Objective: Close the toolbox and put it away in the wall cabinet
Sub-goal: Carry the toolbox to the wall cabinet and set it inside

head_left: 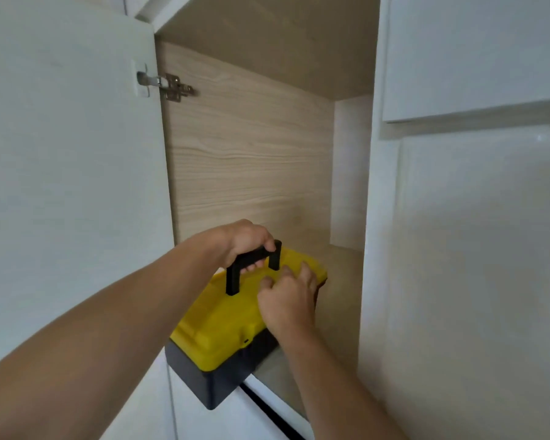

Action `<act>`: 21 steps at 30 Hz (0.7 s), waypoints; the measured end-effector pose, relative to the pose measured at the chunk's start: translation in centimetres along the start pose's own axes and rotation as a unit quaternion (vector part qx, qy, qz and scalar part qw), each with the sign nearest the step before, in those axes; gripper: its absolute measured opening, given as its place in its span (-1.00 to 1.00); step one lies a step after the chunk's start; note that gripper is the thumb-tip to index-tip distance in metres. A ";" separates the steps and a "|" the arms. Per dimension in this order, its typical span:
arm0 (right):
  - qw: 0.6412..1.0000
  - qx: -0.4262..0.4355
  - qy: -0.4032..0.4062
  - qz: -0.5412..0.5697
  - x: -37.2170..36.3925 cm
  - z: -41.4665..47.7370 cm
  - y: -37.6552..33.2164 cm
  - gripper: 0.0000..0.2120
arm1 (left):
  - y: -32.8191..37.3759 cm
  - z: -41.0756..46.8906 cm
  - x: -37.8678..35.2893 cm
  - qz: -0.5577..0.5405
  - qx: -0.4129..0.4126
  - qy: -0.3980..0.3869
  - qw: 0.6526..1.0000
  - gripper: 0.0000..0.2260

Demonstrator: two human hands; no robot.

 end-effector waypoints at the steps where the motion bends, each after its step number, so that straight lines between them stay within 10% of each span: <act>1: 1.000 -0.007 0.006 -0.004 -0.3 0.5 0.3 -0.57 | 0.1 1.0 -0.3 -0.001 -0.003 -0.016 1.000 -0.81; 14: 0.994 -0.074 0.037 -0.076 -0.5 2.5 4.0 -0.58 | -0.7 7.3 -4.0 -0.097 -0.085 -0.095 0.987 -0.84; 21: 0.987 0.129 -0.008 -0.092 -1.9 -4.2 0.9 -0.39 | -5.9 7.2 -1.7 -0.061 -0.232 -0.023 0.971 -0.74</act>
Point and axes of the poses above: each hand's wrist, its own z-axis towards the middle knuckle, its own x-axis out of the back of the hand, y = z × x, the point moved 3 cm from there along z, towards the middle knuckle, and after that the axes turned 3 degrees about y, right-handed, at the moved point
